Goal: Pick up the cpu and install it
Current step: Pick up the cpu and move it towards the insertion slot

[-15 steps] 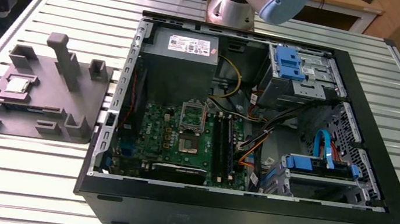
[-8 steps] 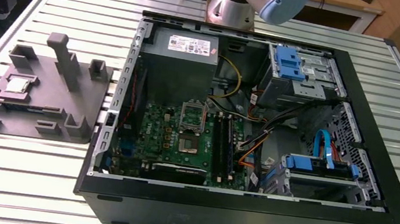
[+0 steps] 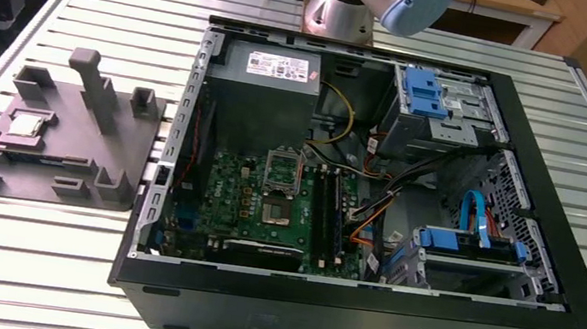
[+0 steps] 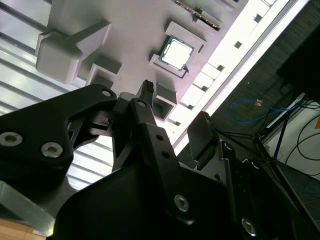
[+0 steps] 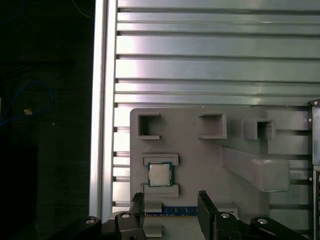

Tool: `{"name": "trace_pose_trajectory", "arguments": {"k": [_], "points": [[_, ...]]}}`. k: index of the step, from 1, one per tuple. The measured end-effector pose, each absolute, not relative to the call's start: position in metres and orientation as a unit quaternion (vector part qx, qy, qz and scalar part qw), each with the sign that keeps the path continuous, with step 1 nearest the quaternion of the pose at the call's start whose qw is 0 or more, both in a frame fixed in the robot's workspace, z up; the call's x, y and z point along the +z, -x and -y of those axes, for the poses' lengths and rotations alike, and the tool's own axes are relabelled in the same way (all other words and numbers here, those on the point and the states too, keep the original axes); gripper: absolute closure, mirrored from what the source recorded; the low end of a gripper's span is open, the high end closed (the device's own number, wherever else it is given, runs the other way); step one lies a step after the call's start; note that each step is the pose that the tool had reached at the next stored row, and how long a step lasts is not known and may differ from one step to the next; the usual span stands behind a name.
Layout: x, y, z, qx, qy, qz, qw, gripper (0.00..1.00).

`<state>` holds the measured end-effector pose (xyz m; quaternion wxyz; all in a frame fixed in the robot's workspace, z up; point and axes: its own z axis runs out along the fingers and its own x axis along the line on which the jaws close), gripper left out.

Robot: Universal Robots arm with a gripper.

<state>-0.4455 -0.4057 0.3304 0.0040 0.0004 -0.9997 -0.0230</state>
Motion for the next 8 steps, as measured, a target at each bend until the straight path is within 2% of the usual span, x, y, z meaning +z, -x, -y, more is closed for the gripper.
{"name": "trace_pose_trajectory", "arguments": {"k": [8], "points": [[0.3282, 0.4455, 0.4057, -0.023, 0.000, 1.000, 0.004, 0.45]]}}
